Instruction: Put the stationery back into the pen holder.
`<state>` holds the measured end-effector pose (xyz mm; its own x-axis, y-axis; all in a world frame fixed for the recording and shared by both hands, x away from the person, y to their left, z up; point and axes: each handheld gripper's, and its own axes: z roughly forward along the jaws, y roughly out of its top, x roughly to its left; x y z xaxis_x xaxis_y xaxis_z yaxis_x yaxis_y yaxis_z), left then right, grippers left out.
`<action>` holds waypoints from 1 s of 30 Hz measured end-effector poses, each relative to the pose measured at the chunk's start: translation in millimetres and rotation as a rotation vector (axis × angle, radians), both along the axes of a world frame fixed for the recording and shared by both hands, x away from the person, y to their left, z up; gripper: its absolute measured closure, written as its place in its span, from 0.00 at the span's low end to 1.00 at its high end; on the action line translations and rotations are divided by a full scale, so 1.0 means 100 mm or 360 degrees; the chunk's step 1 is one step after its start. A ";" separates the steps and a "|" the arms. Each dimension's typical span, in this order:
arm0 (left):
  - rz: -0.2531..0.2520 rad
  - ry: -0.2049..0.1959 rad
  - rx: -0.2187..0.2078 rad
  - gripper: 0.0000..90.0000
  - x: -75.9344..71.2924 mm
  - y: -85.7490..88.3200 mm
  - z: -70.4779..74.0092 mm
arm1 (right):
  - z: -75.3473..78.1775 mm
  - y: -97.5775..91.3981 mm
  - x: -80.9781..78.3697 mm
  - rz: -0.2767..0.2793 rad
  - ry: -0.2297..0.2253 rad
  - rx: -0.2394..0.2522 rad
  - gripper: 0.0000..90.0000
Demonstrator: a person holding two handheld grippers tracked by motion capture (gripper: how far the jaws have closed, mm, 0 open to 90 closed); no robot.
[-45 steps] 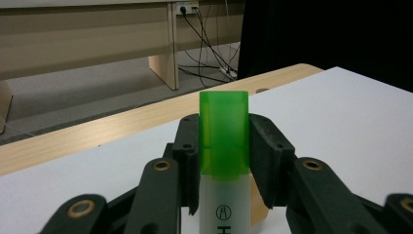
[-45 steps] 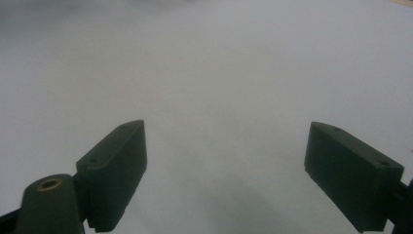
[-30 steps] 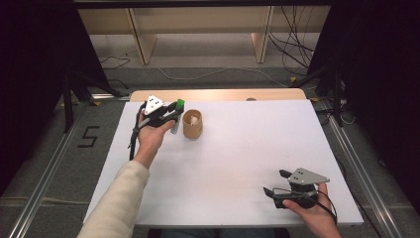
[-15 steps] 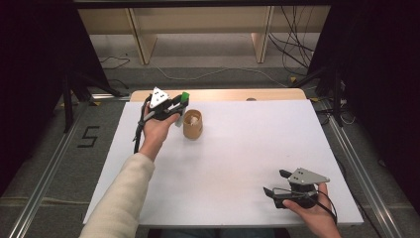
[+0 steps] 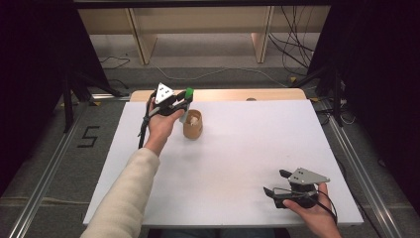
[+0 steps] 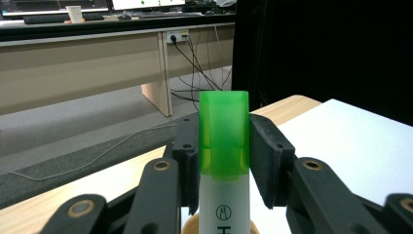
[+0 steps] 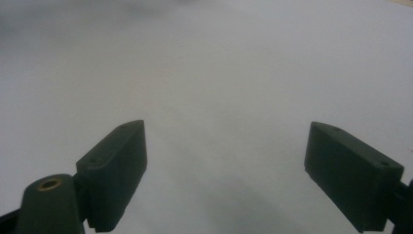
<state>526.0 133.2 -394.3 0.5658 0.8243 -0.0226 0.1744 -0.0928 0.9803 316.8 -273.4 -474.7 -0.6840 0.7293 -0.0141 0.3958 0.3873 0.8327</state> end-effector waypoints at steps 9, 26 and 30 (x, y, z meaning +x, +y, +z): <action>-0.0009 0.0001 0.0011 0.74 0.06 -0.05 -0.01 | 0.00 0.00 0.00 -0.0003 0.0003 0.0002 0.18; -0.0015 0.0006 0.0026 0.74 0.17 -0.10 -0.05 | 0.00 -0.01 0.00 -0.0001 0.0003 0.0002 0.18; -0.0011 0.0012 0.0031 0.74 0.19 -0.10 -0.07 | 0.00 -0.01 0.00 -0.0002 0.0002 0.0002 0.18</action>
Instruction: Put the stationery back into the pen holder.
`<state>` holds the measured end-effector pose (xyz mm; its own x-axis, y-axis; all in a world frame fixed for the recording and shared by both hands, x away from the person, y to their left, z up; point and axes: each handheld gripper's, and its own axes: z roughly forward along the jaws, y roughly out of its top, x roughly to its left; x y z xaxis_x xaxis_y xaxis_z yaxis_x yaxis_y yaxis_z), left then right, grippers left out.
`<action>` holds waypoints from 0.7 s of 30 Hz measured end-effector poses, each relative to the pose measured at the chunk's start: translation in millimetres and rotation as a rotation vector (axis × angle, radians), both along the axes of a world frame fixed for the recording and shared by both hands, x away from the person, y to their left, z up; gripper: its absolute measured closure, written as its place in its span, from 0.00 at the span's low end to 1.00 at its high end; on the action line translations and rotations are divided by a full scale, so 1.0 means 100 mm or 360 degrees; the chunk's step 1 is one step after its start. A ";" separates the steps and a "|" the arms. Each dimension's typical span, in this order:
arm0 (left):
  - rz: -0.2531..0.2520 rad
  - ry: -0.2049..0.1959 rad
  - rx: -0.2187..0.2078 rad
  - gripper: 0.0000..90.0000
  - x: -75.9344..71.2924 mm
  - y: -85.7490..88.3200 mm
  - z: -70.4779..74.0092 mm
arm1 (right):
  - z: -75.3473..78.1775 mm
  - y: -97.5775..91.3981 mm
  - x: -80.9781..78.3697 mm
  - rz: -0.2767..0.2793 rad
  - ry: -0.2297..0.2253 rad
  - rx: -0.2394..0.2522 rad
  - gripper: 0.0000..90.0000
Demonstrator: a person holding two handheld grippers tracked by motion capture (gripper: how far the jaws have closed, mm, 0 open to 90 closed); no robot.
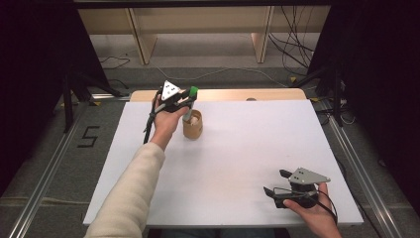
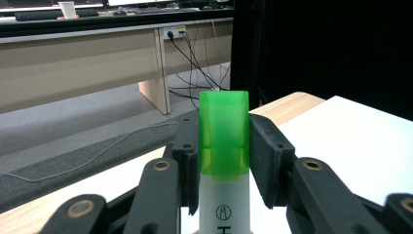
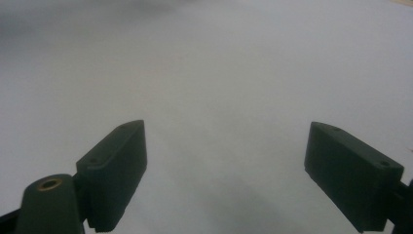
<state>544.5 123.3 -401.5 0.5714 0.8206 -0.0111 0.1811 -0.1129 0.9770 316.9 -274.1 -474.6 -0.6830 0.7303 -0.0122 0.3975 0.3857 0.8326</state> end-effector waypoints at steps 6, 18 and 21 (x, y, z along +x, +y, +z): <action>0.0000 0.0007 0.0003 0.74 0.01 0.00 -0.02 | 0.00 0.00 0.00 -0.0001 0.0003 -0.0004 0.18; -0.0003 0.0034 0.0024 0.74 0.04 -0.03 -0.07 | 0.00 0.00 0.00 0.0001 0.0001 0.0000 0.18; -0.0001 0.0040 0.0026 0.74 0.05 -0.04 -0.08 | 0.00 0.00 0.00 -0.0001 0.0006 -0.0005 0.18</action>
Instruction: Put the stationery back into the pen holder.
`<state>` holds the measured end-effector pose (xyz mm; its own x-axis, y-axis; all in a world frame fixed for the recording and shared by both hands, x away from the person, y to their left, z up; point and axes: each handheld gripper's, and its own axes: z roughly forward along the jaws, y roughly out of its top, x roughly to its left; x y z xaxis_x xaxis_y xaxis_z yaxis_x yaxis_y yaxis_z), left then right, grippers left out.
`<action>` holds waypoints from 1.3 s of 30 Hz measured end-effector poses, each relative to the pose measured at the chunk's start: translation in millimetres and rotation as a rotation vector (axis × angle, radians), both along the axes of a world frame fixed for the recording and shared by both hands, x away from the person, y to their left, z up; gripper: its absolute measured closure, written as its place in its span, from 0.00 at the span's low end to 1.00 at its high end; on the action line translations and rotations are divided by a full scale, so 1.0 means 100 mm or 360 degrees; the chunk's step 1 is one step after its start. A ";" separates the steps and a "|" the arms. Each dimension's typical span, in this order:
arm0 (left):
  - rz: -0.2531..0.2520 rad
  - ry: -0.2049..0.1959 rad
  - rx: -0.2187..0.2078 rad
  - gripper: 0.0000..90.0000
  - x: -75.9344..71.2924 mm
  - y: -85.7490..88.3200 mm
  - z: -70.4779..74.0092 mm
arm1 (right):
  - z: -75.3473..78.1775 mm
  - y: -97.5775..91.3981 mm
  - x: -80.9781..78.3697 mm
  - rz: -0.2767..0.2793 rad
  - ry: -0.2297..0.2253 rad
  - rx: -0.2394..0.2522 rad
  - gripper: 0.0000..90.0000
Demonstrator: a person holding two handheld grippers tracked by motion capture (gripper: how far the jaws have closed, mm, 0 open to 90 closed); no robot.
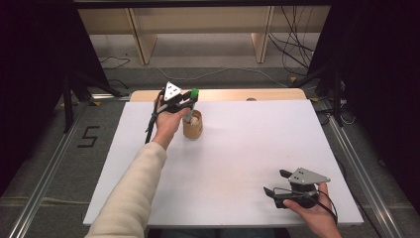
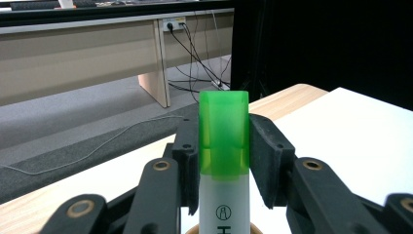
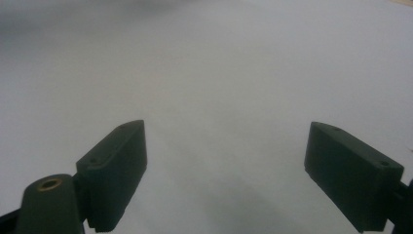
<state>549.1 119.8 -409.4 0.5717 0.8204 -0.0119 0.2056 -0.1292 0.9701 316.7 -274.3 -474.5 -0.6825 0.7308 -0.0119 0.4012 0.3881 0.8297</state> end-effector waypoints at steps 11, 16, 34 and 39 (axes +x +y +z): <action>-0.0010 0.0016 0.0012 0.74 0.01 -0.02 -0.03 | 0.00 0.00 0.00 -0.0002 0.0000 0.0000 0.18; -0.0010 0.0020 0.0027 0.74 0.01 -0.02 -0.05 | 0.00 0.00 0.00 -0.0001 0.0000 0.0000 0.18; 0.0006 0.0068 0.0119 0.73 0.01 -0.01 -0.11 | 0.00 0.00 0.00 -0.0003 0.0000 0.0000 0.18; 0.0011 0.0087 0.0150 0.66 -0.03 0.03 -0.08 | 0.00 0.00 0.00 0.0002 -0.0006 0.0004 0.18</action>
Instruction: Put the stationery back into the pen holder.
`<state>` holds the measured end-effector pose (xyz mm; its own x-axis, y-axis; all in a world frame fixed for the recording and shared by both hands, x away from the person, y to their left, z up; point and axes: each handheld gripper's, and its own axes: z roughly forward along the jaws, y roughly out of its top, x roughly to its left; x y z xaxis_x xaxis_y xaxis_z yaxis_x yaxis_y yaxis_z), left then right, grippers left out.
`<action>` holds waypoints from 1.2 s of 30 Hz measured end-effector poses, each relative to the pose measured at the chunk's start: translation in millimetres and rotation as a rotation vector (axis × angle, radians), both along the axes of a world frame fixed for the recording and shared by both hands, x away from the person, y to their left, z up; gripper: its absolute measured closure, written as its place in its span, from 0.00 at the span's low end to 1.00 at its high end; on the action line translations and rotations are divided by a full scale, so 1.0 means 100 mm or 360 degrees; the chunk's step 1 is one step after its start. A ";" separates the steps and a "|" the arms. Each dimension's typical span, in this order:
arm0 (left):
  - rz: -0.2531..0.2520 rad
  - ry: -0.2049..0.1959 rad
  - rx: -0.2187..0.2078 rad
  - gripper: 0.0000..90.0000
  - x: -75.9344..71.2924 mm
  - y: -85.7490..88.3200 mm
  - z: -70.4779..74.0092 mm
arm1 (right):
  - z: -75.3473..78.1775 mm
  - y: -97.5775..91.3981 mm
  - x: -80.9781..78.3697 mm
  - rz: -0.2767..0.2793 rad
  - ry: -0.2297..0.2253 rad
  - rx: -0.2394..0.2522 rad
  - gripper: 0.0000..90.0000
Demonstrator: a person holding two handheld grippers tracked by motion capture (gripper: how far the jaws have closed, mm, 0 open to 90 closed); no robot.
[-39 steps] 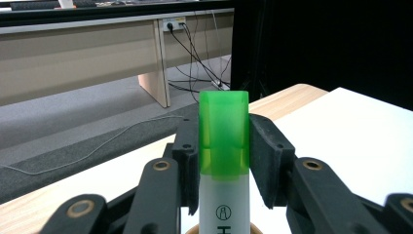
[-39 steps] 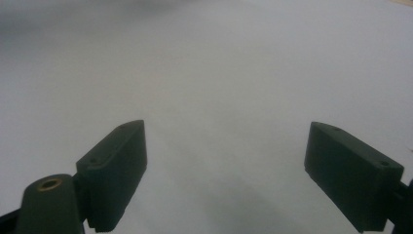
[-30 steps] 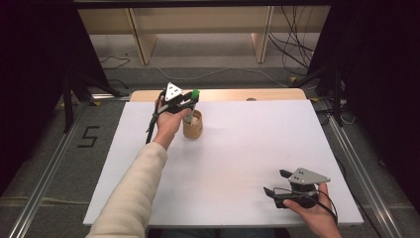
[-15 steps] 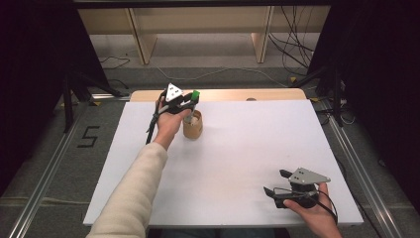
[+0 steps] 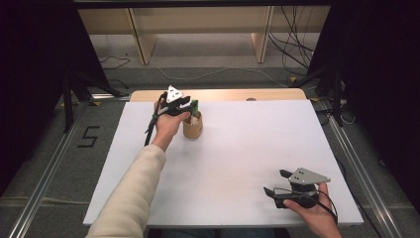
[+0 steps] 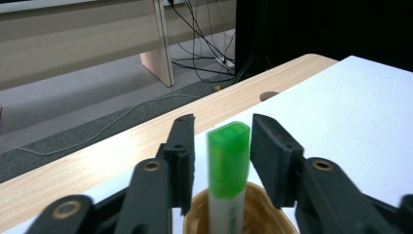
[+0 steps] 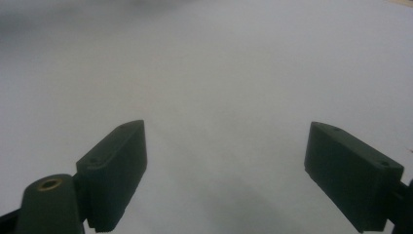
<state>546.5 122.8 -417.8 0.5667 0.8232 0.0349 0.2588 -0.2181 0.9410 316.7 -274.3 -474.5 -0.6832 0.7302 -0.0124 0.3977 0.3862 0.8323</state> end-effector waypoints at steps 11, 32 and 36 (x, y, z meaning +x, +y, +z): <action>0.0021 0.0135 0.0037 0.42 -0.13 0.13 0.12 | 0.00 0.01 0.00 0.0000 -0.0001 0.0001 0.18; 0.0072 0.0088 0.0070 0.27 -0.45 0.30 0.15 | 0.00 0.01 0.00 0.0003 -0.0003 0.0000 0.18; 0.0058 0.0107 0.0065 0.27 -0.53 0.32 0.15 | 0.00 0.01 0.00 -0.0001 0.0001 0.0004 0.18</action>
